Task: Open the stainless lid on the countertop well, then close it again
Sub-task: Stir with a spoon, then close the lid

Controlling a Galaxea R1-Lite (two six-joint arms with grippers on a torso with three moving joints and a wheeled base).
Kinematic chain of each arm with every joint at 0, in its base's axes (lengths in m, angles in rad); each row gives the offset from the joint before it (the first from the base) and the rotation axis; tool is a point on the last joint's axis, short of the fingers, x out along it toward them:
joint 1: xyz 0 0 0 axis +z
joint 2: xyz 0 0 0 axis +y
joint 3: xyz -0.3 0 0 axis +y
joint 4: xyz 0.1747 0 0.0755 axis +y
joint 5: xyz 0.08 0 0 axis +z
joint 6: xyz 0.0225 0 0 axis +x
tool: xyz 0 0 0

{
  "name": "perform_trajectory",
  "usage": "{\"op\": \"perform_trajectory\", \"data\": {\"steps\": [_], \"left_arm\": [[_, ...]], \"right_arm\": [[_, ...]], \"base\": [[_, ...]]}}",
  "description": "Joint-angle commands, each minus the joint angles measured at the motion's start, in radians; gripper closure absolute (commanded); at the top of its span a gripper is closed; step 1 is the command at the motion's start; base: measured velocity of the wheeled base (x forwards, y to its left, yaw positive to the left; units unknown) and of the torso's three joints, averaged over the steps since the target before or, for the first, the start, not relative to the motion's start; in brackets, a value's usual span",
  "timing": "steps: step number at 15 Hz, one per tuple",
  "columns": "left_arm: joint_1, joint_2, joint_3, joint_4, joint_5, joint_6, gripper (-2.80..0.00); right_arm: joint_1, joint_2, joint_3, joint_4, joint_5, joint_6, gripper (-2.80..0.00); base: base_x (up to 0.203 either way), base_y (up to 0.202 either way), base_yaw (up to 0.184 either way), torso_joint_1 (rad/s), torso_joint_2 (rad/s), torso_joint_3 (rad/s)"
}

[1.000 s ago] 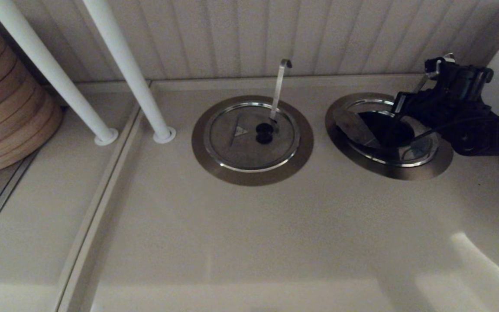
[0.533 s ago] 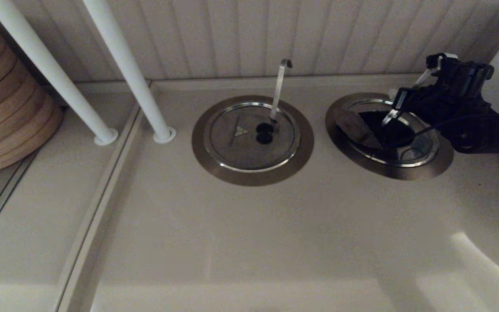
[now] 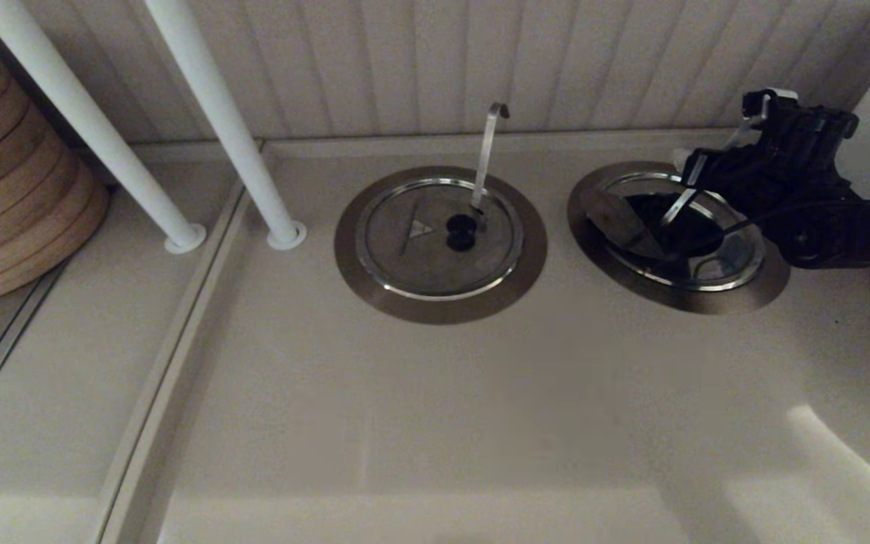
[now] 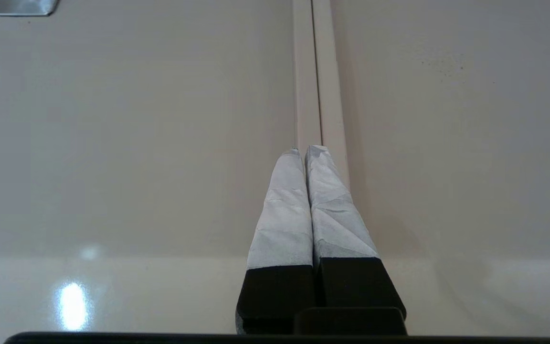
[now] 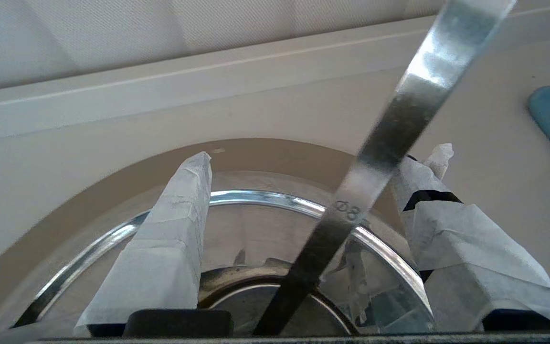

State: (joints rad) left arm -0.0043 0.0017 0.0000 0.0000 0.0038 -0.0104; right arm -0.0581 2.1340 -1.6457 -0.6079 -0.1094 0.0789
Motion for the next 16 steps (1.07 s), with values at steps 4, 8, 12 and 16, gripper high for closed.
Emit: {"op": "perform_trajectory", "data": {"steps": [4, 8, 12, 16], "left_arm": [[0.0, 0.0, 0.0, 0.0, 0.001, 0.0, 0.0], [0.0, 0.0, 0.0, 0.0, 0.001, 0.0, 0.0], [0.0, 0.0, 0.0, -0.001, 0.001, 0.0, 0.0], [0.0, 0.0, 0.0, 0.0, 0.001, 0.0, 0.0]], "right_arm": [[-0.005, -0.072, 0.027, 0.044, -0.021, -0.01, -2.8], [0.009, -0.175, 0.115, 0.123, -0.015, -0.084, -2.8], [0.037, -0.294, 0.176, 0.223, 0.031, -0.107, -2.8], [0.112, -0.481, 0.294, 0.318, 0.147, -0.105, -2.8]], "base": [[0.0, 0.0, 0.0, 0.0, 0.0, 0.0], [0.0, 0.0, 0.0, 0.0, 0.0, 0.0], [0.0, 0.0, 0.0, 0.0, 0.0, 0.0], [0.0, 0.0, 0.0, 0.0, 0.0, 0.0]]}}
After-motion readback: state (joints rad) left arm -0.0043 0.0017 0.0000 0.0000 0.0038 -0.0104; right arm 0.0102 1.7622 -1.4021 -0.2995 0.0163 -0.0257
